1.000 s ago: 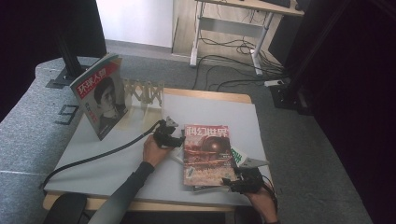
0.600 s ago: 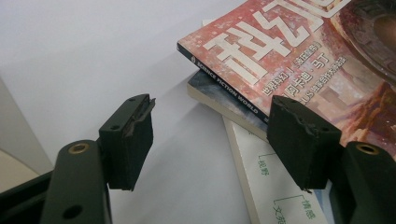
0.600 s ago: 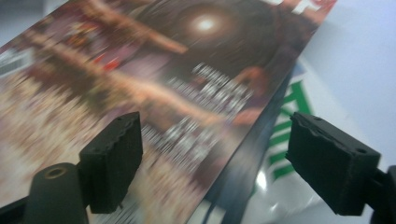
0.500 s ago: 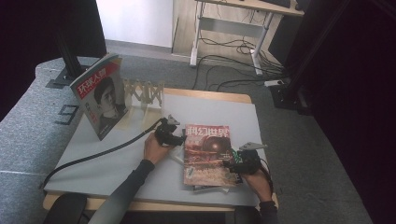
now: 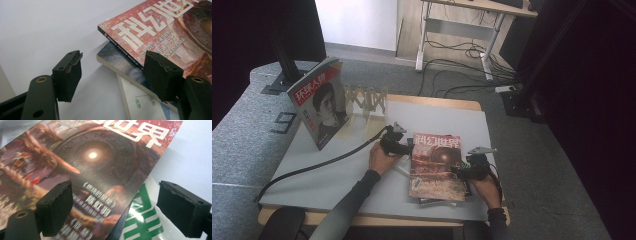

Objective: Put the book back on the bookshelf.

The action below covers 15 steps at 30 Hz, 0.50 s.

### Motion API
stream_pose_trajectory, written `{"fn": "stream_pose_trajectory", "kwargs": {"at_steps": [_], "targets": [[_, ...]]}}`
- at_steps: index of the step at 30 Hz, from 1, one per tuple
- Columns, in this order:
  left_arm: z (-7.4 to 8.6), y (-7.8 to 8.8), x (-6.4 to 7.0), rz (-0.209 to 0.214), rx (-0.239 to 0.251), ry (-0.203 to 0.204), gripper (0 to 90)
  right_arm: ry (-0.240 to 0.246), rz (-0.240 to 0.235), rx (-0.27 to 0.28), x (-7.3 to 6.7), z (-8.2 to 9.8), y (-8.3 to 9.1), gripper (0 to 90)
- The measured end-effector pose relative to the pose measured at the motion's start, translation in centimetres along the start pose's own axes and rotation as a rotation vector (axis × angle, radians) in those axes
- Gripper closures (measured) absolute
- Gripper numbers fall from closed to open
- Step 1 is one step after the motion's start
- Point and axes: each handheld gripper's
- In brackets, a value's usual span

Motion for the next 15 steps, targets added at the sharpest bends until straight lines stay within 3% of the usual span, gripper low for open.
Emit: {"fn": "stream_pose_trajectory", "kwargs": {"at_steps": [7, 15], "targets": [[0.0, -0.8, 0.1, 0.017, 0.003, 0.014, 30.9, -0.049, -0.01, 0.002, 1.3, -0.4, -1.0, 10.2], [0.9, 0.3, 0.4, 0.066, -0.007, -0.021, 24.6, -0.134, -0.058, 0.003, 3.1, -1.1, -2.6, 2.8]]}}
Point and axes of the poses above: each handheld gripper's, and its own axes: y roughly backward along the jaws, z roughly out of its underside, x roughly to its right, and after that the axes turned 3 degrees about -z, right-handed
